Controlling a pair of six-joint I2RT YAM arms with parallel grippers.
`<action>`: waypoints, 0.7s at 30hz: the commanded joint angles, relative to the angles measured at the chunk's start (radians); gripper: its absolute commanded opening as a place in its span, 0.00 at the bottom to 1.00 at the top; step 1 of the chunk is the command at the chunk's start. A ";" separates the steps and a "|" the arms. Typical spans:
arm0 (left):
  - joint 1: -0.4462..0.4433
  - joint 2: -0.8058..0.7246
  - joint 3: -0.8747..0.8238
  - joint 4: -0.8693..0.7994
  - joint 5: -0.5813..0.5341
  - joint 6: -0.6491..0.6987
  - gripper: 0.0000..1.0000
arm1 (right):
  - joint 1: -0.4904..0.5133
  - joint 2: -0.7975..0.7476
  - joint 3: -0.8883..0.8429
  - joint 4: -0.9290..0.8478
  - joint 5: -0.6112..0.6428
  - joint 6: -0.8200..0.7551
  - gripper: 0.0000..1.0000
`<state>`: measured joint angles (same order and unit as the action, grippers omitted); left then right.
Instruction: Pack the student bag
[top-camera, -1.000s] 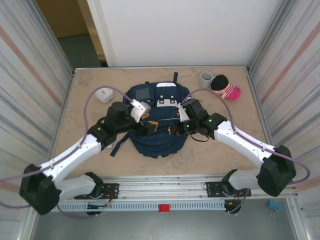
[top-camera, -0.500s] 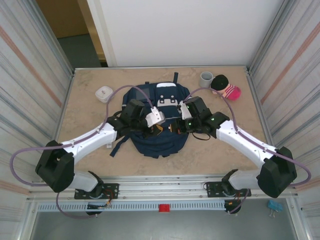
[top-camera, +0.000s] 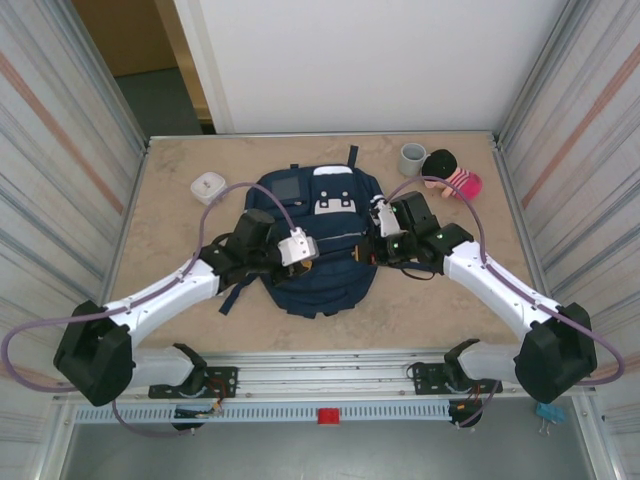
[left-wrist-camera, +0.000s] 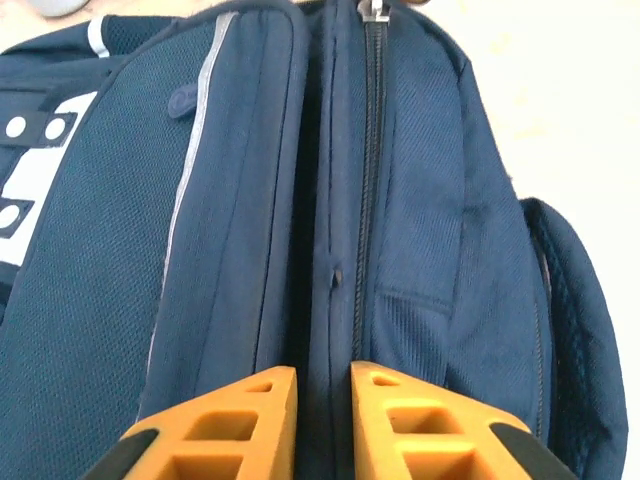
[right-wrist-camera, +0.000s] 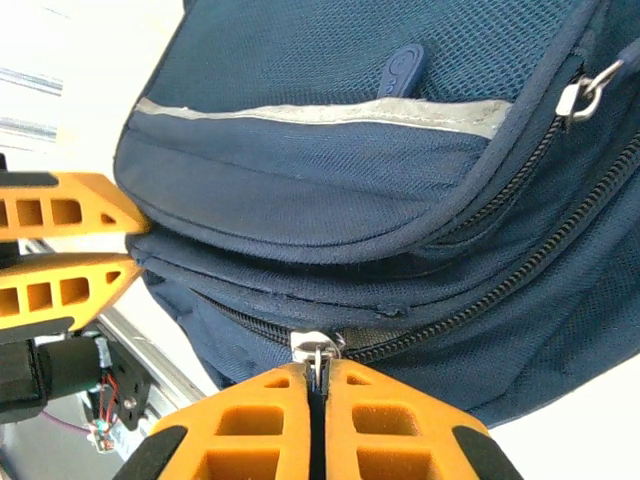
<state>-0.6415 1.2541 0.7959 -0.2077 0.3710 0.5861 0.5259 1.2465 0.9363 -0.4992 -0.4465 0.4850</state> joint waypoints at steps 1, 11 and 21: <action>0.003 -0.030 -0.003 -0.038 -0.031 -0.008 0.33 | 0.036 -0.018 0.016 0.054 -0.058 -0.029 0.00; -0.131 0.028 0.098 0.053 -0.087 -0.160 0.65 | 0.109 0.008 0.105 0.055 -0.111 -0.055 0.00; -0.133 0.083 0.095 0.073 -0.131 -0.077 0.03 | -0.008 -0.019 0.055 0.013 -0.055 -0.051 0.00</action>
<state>-0.7811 1.3495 0.8955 -0.1383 0.2825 0.4786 0.5755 1.2655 0.9897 -0.4999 -0.4999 0.4583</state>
